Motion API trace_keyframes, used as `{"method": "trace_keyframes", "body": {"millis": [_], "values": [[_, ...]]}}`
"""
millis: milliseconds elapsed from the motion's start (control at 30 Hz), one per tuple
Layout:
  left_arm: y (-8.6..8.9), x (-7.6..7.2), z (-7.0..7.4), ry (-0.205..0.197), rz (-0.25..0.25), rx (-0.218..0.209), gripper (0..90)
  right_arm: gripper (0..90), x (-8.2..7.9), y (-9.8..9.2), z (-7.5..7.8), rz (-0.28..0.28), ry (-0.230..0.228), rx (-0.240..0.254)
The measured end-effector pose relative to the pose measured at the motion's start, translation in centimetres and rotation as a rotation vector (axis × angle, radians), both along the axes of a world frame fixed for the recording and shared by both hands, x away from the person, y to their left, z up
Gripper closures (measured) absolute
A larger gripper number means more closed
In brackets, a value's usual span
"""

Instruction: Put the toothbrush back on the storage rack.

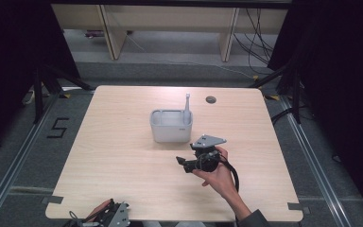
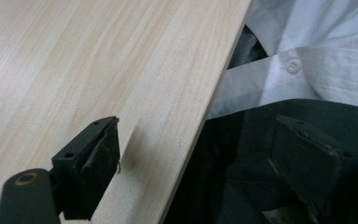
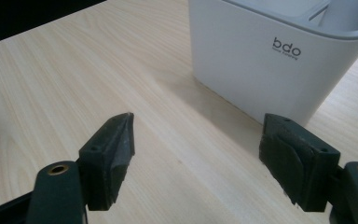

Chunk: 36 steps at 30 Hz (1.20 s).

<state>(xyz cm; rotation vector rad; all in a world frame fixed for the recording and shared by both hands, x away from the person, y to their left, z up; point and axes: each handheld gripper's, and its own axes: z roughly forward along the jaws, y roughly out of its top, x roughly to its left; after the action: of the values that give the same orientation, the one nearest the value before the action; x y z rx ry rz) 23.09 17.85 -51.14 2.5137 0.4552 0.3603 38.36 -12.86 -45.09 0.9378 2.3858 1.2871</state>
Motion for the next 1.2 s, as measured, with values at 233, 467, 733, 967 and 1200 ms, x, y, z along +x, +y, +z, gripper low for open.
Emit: {"method": "trace_keyframes", "body": {"millis": [233, 467, 733, 967, 1200], "values": [[0.1, 0.1, 0.3, 0.034, -0.020, 0.026, 15.4, 26.8, -0.8, -0.3, -0.3, 0.007, 0.004, -0.006], [0.1, 0.1, 0.3, 0.032, -0.019, 0.025, 15.4, 26.5, -1.6, -0.6, -1.0, 0.001, 0.021, -0.002], [0.1, 0.1, 0.1, 0.019, -0.011, 0.017, 15.4, 26.4, -2.1, -1.1, -1.6, 0.007, 0.031, -0.011], [0.1, 0.1, 0.3, 0.031, -0.018, 0.028, 15.4, 26.3, -2.8, -1.4, -1.9, 0.007, 0.042, -0.009], [0.1, 0.1, 0.2, 0.028, -0.017, 0.023, 15.4, 26.3, -3.5, -1.6, -2.2, 0.001, 0.064, 0.005]]}}
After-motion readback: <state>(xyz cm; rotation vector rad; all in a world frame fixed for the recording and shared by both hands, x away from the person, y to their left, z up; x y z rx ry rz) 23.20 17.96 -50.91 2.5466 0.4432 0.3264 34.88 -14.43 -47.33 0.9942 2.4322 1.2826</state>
